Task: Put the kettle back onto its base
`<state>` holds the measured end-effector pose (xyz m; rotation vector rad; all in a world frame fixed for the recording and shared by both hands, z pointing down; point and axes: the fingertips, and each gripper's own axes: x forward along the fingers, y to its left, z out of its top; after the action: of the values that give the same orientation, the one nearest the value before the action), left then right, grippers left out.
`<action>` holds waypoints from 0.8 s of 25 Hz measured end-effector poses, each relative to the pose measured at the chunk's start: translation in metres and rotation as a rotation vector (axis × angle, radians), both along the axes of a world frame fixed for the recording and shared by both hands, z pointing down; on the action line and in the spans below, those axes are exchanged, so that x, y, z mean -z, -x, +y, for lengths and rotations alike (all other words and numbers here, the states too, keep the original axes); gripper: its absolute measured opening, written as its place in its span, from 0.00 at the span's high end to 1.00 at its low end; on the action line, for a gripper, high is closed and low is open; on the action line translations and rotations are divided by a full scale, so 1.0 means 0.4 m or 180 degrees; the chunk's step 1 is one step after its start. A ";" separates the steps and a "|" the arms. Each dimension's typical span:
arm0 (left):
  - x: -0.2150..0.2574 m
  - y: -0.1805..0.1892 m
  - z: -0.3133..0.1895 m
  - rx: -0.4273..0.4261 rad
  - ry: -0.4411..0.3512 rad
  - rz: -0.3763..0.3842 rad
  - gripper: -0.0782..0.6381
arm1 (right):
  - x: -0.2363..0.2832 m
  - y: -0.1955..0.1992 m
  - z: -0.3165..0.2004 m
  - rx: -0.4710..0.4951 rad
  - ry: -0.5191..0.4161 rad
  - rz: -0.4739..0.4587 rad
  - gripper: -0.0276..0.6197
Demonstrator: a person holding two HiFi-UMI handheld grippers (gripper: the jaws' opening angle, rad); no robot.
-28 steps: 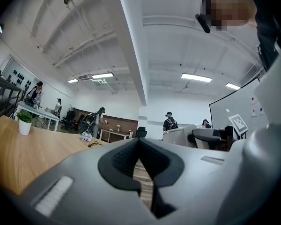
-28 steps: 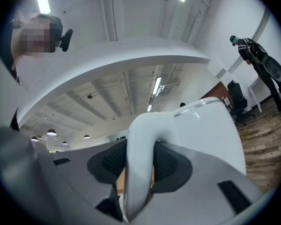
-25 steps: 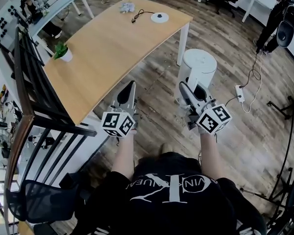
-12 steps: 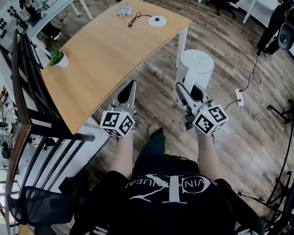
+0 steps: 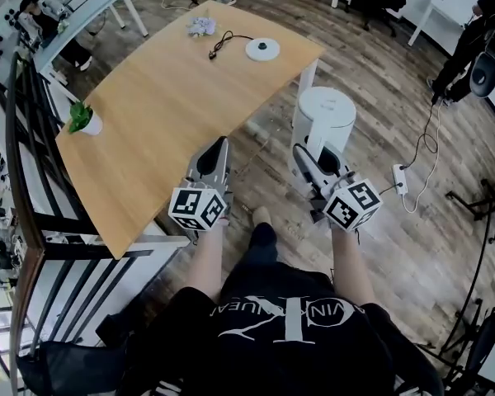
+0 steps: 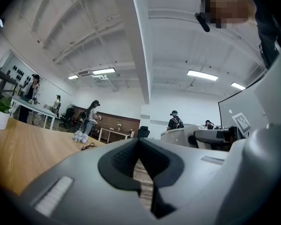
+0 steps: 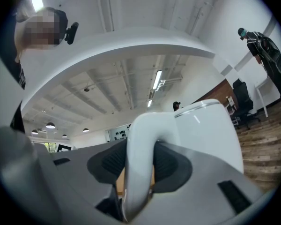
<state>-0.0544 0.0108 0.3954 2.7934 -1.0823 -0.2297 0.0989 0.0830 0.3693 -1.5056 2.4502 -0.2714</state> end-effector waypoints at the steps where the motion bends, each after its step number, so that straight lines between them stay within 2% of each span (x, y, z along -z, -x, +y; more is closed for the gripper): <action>1: -0.002 -0.002 -0.033 0.0002 0.0005 -0.0010 0.88 | 0.000 -0.002 -0.032 0.0007 0.0001 -0.0009 0.71; 11: 0.005 -0.056 -0.329 0.0019 0.0079 -0.0064 0.88 | 0.022 -0.050 -0.319 0.0088 0.0061 -0.0057 0.71; 20: -0.009 -0.074 -0.516 -0.0028 0.0066 -0.0166 0.88 | 0.020 -0.077 -0.494 0.0122 0.0059 -0.0075 0.71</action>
<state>-0.0248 -0.1956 0.3989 2.7999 -1.0771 -0.1445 0.1297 -0.1145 0.3612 -1.4557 2.4668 -0.3180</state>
